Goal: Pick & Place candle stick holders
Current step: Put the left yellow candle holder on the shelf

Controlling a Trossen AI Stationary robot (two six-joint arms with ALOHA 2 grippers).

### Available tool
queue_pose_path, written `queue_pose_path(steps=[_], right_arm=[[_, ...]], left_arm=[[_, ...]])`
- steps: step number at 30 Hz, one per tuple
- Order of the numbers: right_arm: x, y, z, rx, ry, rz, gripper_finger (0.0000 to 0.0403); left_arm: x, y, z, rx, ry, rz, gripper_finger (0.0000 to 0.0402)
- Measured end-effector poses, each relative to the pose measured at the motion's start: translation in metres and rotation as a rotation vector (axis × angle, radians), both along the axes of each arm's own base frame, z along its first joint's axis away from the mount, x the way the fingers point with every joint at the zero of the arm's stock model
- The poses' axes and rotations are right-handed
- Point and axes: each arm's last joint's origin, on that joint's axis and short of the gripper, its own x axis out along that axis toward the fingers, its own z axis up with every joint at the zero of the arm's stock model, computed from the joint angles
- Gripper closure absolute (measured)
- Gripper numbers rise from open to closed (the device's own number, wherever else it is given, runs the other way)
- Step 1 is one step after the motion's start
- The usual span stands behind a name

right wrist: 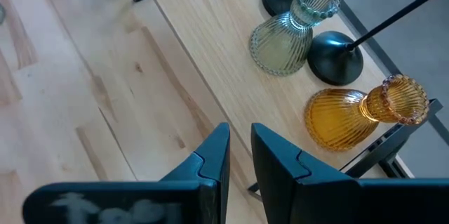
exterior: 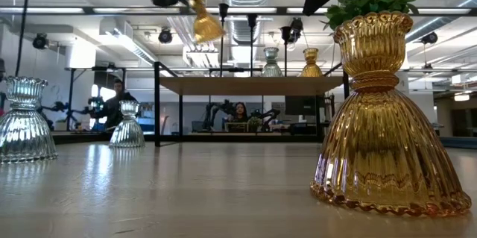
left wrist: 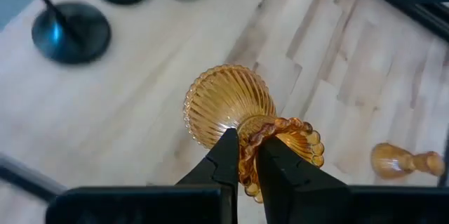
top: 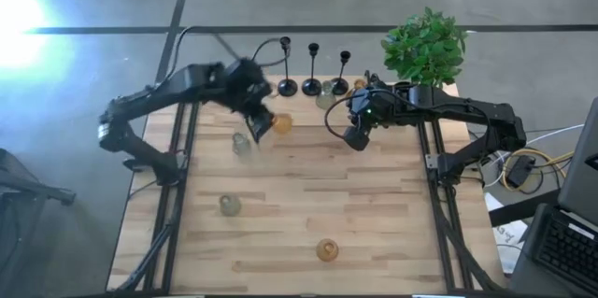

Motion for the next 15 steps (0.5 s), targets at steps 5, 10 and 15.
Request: queue_pose_path(steps=[5,10,15], right_arm=[[0.000,0.000,0.000,0.000,0.000,0.000,0.0351],[0.000,0.000,0.000,-0.001,0.002,0.002,0.0351],[0.000,0.000,0.000,-0.004,0.007,0.004,0.0351]], left_arm=[[0.033,0.021,-0.008,0.014,0.034,-0.064,0.0371],[0.056,0.037,-0.019,0.030,0.106,-0.087,0.0371],[0.069,0.048,-0.022,0.052,0.142,-0.082,0.0371]])
